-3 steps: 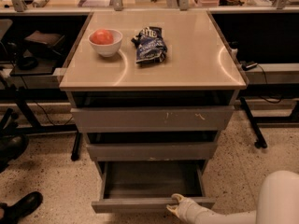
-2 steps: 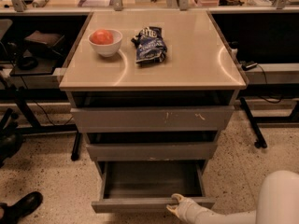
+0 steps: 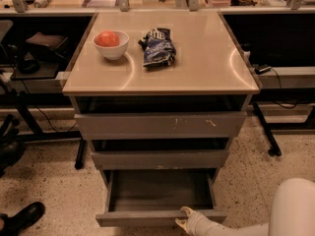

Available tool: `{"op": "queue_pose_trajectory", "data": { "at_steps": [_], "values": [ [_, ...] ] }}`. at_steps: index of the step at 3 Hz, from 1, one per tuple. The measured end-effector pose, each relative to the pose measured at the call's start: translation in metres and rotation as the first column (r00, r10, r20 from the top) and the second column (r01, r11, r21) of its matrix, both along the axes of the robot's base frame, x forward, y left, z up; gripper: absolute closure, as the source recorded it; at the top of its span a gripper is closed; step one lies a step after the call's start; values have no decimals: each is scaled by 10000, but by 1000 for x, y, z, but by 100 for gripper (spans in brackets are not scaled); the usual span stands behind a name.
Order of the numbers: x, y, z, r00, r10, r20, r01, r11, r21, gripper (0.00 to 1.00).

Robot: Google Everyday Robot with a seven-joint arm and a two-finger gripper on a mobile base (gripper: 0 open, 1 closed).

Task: Open bottom drawer

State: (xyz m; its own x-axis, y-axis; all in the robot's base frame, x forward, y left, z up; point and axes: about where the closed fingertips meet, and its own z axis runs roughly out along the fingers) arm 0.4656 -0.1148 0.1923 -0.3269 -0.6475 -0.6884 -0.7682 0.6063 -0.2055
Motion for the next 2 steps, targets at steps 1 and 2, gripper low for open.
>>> {"op": "queue_pose_trajectory", "data": {
  "at_steps": [1,2],
  "values": [
    [-22,2,-5,9999,-3,132,1,9999,151,100],
    [-23,2,0,9999,-3,132,1,9999,151,100]
  ]
}}
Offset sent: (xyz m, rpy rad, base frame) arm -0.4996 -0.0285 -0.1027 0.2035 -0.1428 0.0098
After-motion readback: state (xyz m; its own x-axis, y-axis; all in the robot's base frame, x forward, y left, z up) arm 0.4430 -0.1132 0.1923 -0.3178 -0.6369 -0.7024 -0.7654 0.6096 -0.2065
